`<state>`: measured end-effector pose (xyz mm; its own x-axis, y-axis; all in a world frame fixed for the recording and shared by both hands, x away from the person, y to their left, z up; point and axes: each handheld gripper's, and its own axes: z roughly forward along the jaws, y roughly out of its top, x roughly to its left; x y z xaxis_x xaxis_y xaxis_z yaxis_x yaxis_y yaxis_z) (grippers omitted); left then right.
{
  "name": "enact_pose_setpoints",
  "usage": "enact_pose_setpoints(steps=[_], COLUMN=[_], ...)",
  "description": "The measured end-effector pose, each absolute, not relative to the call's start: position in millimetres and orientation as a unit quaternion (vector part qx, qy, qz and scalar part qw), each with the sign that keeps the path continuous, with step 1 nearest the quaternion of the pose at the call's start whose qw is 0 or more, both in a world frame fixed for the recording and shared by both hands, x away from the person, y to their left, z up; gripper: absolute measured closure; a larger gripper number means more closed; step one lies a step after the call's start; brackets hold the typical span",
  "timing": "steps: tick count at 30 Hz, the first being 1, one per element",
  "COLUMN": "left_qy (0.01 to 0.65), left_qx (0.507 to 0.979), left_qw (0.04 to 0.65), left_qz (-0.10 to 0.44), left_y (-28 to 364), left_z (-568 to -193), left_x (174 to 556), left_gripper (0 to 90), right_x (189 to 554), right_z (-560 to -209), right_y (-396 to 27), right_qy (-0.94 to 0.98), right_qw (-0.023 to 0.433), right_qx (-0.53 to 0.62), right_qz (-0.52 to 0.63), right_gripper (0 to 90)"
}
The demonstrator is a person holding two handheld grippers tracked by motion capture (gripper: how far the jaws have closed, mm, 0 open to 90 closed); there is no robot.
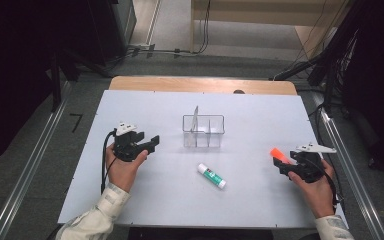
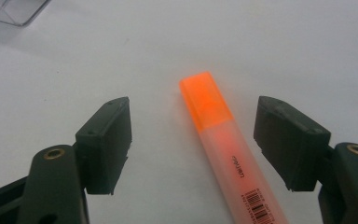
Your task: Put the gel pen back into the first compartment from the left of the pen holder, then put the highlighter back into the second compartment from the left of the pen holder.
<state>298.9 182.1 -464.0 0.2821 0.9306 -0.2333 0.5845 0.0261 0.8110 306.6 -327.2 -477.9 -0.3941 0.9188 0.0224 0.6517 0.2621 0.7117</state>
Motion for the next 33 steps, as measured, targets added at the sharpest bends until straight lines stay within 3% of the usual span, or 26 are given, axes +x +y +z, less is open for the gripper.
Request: enact_pose_setpoints(steps=[33], left_qy=[0.583], left_qx=[0.662], left_qw=[0.429], left_qz=[0.195], left_y=[199], left_z=[-473], left_x=[286], left_gripper=[29.6], right_x=[312], right_z=[-481], right_y=[-330], right_qy=[0.769], right_qw=[0.207], right_qx=[0.512], right_qz=[0.322], right_gripper=[26.6])
